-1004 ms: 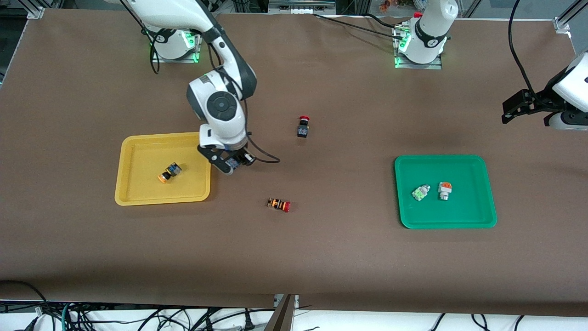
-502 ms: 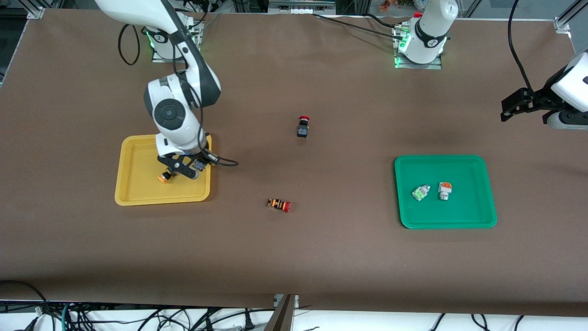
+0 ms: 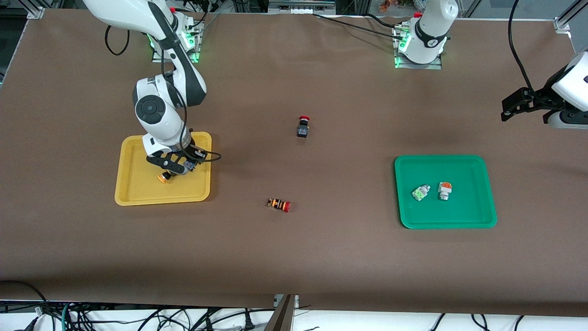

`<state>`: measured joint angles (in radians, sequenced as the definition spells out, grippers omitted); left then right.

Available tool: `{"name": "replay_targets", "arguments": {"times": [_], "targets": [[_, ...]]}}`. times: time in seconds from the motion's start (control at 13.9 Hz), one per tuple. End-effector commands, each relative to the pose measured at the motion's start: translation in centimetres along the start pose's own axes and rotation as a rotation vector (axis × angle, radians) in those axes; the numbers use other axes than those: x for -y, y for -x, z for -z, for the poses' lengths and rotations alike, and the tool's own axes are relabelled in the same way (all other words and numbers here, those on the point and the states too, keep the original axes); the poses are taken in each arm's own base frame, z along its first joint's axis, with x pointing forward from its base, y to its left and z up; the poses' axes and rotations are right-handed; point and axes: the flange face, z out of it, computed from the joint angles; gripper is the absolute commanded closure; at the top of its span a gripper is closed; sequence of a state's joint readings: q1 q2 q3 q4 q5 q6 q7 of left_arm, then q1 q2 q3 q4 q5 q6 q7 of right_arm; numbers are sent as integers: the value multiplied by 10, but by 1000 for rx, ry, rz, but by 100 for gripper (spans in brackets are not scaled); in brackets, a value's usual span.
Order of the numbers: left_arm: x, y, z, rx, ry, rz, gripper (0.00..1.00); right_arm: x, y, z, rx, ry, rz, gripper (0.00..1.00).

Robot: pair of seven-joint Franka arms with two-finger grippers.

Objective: Place green and yellow buttons in trays

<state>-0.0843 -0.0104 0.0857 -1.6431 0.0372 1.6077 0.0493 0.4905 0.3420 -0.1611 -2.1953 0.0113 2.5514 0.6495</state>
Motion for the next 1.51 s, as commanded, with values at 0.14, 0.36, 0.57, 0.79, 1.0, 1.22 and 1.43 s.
{"name": "replay_targets", "arguments": {"times": [0.14,0.36,0.57,0.79,1.0,1.22,1.43], "targets": [[-11,-1,13,-13,-26,-14,0,-19,2,7,1,-37,-5,34],[-11,-1,13,-11,-26,-14,0,-19,-1,21,0,-64,-31,15],[-11,-1,14,-13,-26,-13,0,-27,-13,44,-1,-68,-37,15],[-12,-1,13,-11,-26,-16,0,-54,-48,84,53,-62,10,15],[-12,-1,14,-11,-24,-14,0,-92,-90,134,112,-95,66,15],[-11,4,12,27,-24,-12,0,-131,-123,197,134,-96,106,15],[-12,5,12,30,-23,-13,0,-143,-135,274,162,-93,114,14]]}}
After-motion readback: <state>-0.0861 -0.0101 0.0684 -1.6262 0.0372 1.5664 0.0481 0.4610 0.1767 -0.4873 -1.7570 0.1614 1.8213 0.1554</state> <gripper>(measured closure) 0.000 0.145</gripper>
